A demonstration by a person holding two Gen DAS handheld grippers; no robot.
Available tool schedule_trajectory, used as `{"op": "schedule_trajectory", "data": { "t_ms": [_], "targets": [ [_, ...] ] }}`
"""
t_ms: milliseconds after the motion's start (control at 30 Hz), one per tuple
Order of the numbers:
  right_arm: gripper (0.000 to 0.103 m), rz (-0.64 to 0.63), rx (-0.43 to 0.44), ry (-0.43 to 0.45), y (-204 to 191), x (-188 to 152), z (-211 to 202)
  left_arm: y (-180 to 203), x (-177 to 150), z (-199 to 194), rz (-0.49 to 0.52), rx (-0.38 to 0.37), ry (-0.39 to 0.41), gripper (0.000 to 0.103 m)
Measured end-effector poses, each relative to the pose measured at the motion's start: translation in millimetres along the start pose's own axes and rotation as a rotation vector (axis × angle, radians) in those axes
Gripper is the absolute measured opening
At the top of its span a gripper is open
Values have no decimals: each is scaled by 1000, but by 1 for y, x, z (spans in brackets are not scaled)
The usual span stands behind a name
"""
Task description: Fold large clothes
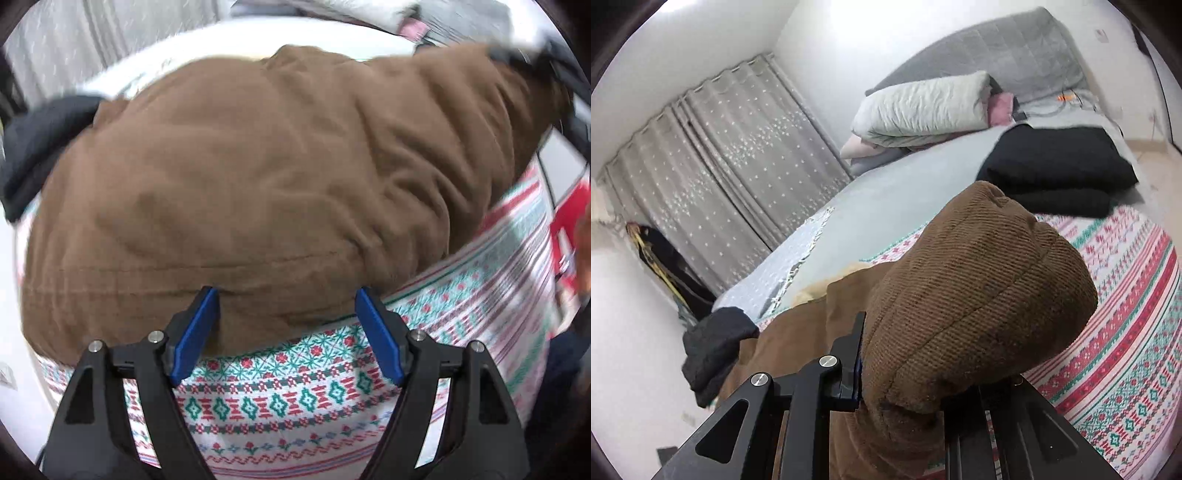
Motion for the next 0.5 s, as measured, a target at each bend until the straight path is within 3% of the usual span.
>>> {"op": "schedule_trajectory", "data": {
  "t_ms": [67, 133, 200, 300, 400, 500],
  "targets": [
    [19, -40, -10, 5, -6, 1, -1, 3, 3, -16, 5, -33, 36, 77],
    [18, -88, -26, 2, -12, 4, 1, -4, 11, -47, -61, -119, 88, 77],
    [18, -124, -38, -3, -18, 10, 5, -25, 18, -77, -124, -152, 138, 77],
    [18, -265, -47, 49, -54, 17, 2, -89, 29, -108, -283, -135, 227, 77],
    [18, -535, -10, 155, -132, 7, -9, -164, 22, -116, -524, -110, 257, 77],
    [18, -890, 131, 213, -237, -52, -20, -234, 5, -124, -783, -147, 300, 77]
  ]
}}
Point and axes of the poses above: each gripper's, at about its wrist camera, not at the fingertips, and z roughly the way its jaws point, y to its right, x to its top, the point moved 9 cm from there along z, roughly the way its jaws point, and after that the axes turned 9 degrees about y, right-handed, at the moved point
